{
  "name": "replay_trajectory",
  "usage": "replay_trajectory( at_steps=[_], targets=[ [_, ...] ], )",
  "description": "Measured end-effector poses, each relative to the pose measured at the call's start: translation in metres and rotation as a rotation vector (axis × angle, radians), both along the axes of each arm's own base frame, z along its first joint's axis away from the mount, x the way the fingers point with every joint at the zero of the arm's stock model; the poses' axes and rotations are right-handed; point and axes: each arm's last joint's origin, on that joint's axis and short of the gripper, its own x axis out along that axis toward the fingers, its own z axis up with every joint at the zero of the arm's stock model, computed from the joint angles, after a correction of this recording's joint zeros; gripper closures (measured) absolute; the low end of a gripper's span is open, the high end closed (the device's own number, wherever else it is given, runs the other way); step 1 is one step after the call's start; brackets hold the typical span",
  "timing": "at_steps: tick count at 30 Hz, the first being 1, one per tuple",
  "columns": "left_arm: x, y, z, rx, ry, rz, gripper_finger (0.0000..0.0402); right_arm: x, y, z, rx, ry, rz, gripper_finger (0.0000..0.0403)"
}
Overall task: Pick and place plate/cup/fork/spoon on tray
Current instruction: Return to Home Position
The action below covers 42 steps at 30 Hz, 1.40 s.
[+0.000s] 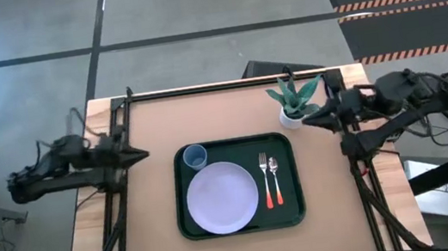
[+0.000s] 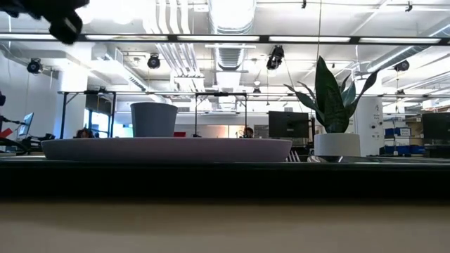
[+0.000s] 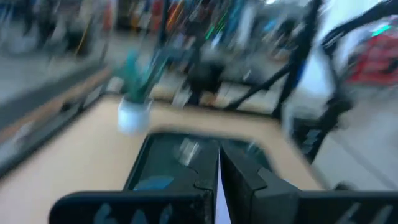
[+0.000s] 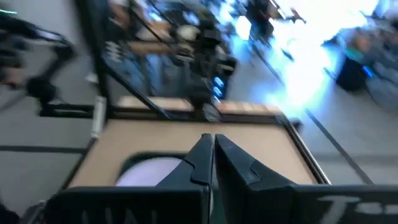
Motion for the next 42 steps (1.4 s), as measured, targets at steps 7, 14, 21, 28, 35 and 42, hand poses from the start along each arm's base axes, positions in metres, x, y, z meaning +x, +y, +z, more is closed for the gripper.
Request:
replay_trajectory(
  at_steps=[7, 14, 21, 28, 35, 42],
  targets=[
    [-0.015, -0.006, -0.016, 0.068, -0.199, -0.166, 0.0402, -0.058, -0.008, -0.041, 0.024, -0.313, 0.253, 0.0394],
    [0.000, -0.008, -0.040, 0.043, -0.205, -0.282, 0.0402, -0.065, -0.007, -0.111, 0.086, -0.353, 0.329, 0.0394],
    [0.002, -0.008, -0.047, 0.057, -0.214, -0.281, 0.0402, -0.081, -0.013, -0.172, 0.122, -0.406, 0.290, 0.0394],
    [0.003, -0.008, -0.047, 0.096, -0.225, -0.285, 0.0402, -0.073, -0.011, -0.206, 0.125, -0.467, 0.272, 0.0394],
    [0.006, -0.008, -0.054, 0.115, -0.224, -0.289, 0.0402, -0.059, -0.008, -0.242, 0.116, -0.541, 0.252, 0.0394],
    [0.024, -0.005, -0.089, 0.069, -0.330, -0.256, 0.0402, -0.059, -0.009, -0.239, 0.110, -0.536, 0.211, 0.0394]
  ],
)
